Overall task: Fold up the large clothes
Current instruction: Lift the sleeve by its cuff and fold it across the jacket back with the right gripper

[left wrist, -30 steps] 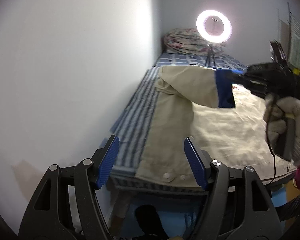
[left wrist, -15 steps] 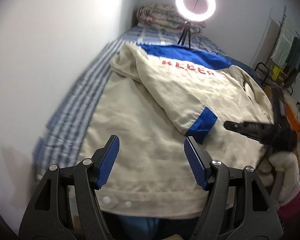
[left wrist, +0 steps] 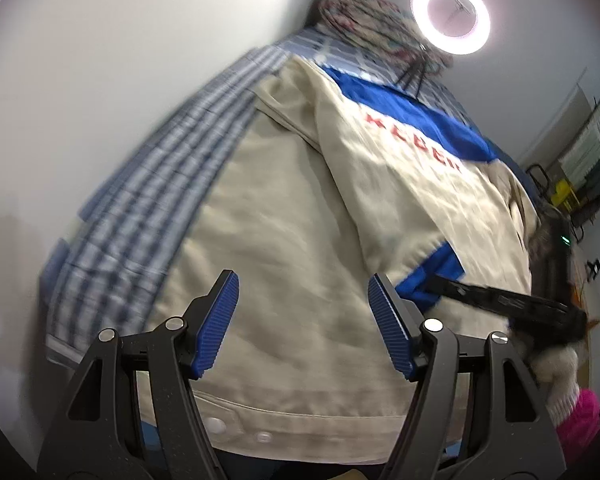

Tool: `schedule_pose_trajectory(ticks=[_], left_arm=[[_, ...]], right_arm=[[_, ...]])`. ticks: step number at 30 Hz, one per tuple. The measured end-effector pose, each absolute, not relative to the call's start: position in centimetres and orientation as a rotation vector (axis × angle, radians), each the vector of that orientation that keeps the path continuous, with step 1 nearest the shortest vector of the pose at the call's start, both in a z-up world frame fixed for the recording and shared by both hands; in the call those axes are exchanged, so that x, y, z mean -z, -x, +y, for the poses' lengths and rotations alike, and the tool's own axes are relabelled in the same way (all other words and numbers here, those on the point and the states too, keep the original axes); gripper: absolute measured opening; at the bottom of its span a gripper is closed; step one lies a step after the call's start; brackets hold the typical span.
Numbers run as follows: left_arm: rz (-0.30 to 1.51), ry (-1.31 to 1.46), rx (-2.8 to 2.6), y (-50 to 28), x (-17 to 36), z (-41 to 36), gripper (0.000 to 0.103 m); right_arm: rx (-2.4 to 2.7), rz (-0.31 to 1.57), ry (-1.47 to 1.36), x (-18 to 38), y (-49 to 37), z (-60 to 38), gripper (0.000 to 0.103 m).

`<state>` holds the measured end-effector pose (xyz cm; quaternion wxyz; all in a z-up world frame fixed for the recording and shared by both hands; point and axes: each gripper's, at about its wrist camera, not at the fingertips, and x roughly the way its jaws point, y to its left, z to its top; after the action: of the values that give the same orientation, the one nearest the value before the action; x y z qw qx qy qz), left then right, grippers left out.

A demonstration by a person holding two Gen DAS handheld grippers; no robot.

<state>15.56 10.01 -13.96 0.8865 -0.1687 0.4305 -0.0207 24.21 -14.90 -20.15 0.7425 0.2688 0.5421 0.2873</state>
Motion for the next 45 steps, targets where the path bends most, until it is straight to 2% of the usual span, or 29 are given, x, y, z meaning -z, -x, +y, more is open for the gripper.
schedule_pose_trajectory(ticks=[2,9,12,15,16,17,19,24,28,32,36,37,38,39,41,45], left_arm=[[0.873,0.36,0.016,-15.1,13.3,11.4,0.07],[0.733,0.354,-0.102,-12.0,8.5,17.1,0.07],[0.673,0.309,-0.152,-10.4,6.5,18.8,0.07],[0.675,0.274,-0.157,-9.9,6.3,19.5,0.07],[0.681,0.266,-0.156,-9.9,6.6,19.5,0.07],[0.691,0.257,-0.154,-9.7,7.0,19.3,0.07],[0.718,0.251,-0.143,-9.8,7.9,19.1,0.07],[0.833,0.28,-0.091,-10.6,11.4,18.9,0.07],[0.92,0.355,-0.065,-10.2,13.9,19.0,0.07],[0.962,0.388,-0.079,-9.5,15.5,19.3,0.07],[0.967,0.383,-0.098,-9.5,15.8,19.6,0.07],[0.967,0.385,-0.099,-9.5,15.8,19.8,0.07],[0.966,0.385,-0.101,-9.5,15.8,19.8,0.07],[0.964,0.383,-0.102,-9.5,15.7,19.8,0.07],[0.958,0.371,-0.1,-9.5,15.5,19.7,0.07],[0.942,0.346,-0.09,-9.6,15.0,19.5,0.07]], right_arm=[[-0.714,1.148,-0.677,18.3,-22.8,-12.9,0.0],[-0.975,1.01,-0.709,11.3,-16.8,-4.2,0.0],[-1.022,1.049,-0.608,11.6,-14.3,-0.8,0.001],[-1.052,1.199,-0.466,14.7,-12.3,1.5,0.005],[-1.056,1.239,-0.428,15.5,-11.9,1.8,0.008],[-1.047,1.28,-0.361,16.4,-11.1,1.6,0.02],[-1.005,1.276,-0.272,16.8,-10.5,0.3,0.033],[-0.848,1.21,-0.269,16.2,-12.6,-5.4,0.035],[-0.777,1.216,-0.389,17.3,-16.1,-7.9,0.048],[-0.796,1.272,-0.538,19.6,-17.7,-7.0,0.048],[-0.842,1.332,-0.52,21.6,-18.7,-2.6,0.047],[-0.854,1.342,-0.506,21.8,-18.5,-1.5,0.043],[-0.868,1.352,-0.495,22.2,-18.5,-0.6,0.017],[-0.878,1.365,-0.49,22.7,-18.4,-0.1,0.008],[-0.856,1.378,-0.472,22.1,-18.2,0.1,0.002],[-0.912,1.288,-0.48,17.7,-17.4,-2.7,0.002]])
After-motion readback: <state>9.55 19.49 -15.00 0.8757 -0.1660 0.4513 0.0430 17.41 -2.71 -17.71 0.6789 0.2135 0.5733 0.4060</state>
